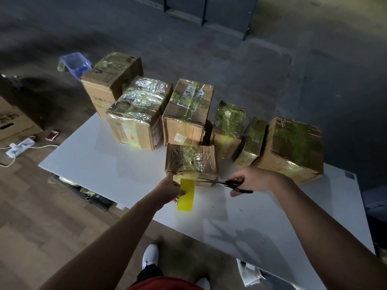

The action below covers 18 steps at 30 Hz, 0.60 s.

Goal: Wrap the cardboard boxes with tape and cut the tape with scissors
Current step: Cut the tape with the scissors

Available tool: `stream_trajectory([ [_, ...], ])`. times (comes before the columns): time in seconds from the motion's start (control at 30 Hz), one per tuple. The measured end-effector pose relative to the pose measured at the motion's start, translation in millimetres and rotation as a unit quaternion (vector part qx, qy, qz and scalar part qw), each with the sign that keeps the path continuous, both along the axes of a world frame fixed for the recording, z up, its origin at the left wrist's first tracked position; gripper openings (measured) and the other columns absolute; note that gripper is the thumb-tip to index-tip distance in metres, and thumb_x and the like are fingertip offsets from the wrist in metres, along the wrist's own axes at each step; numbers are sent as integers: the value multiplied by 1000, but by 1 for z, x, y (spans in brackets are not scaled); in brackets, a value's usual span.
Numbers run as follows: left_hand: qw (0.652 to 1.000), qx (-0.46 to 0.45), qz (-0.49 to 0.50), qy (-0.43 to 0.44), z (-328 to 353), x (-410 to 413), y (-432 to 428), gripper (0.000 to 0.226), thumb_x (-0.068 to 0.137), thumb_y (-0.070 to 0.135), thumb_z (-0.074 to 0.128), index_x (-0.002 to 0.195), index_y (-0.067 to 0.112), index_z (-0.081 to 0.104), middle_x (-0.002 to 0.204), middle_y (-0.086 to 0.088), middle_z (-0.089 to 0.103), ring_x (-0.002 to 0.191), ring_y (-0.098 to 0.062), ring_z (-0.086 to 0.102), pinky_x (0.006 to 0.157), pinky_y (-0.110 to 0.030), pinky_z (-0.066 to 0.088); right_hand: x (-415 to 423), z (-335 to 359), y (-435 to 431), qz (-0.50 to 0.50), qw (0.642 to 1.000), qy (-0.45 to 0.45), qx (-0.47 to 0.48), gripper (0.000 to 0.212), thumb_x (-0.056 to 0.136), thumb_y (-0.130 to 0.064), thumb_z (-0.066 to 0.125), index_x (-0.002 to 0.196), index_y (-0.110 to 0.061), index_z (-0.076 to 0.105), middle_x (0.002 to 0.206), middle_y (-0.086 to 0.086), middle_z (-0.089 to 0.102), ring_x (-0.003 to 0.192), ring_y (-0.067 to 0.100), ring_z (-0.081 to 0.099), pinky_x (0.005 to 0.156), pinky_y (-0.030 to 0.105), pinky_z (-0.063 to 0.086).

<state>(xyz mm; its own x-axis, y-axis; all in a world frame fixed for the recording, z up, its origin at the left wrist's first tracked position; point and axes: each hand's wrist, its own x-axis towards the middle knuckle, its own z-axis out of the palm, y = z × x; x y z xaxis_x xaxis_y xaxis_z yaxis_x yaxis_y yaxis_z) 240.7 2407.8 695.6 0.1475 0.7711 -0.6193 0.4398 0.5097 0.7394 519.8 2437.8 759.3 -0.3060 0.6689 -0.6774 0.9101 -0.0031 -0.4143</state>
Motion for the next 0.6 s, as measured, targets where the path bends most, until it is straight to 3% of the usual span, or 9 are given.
stream_trajectory([
  [0.1,1000,10,-22,-2,1,-3,0,81,86,-2,64,150,20,20,88,-4,48,71,-15,52,52,-19,49,-7,-2,2,8,1000,0,-4,27,70,-59,75,91,-44,66,85,-14,69,80,10,64,66,23,45],
  [0.2,999,8,-38,-3,3,-4,1,81,87,0,64,151,19,19,92,-4,49,74,-15,53,55,-20,50,-20,-5,4,16,1000,8,-8,13,71,-59,75,73,-54,63,70,-22,64,63,-2,56,58,18,40],
  [0.37,998,9,-54,4,5,-5,4,78,86,1,64,150,16,22,92,-4,49,75,-14,53,57,-21,52,-34,-11,12,2,1000,-1,-8,22,68,-59,77,80,-42,70,68,-15,64,64,4,55,59,22,38],
  [0.6,998,6,-64,-2,4,-7,3,81,87,0,64,151,19,18,99,-8,50,80,-16,53,60,-23,53,-48,-14,20,-4,999,11,-32,21,70,-57,77,83,-42,73,63,-18,63,61,4,54,61,21,40],
])
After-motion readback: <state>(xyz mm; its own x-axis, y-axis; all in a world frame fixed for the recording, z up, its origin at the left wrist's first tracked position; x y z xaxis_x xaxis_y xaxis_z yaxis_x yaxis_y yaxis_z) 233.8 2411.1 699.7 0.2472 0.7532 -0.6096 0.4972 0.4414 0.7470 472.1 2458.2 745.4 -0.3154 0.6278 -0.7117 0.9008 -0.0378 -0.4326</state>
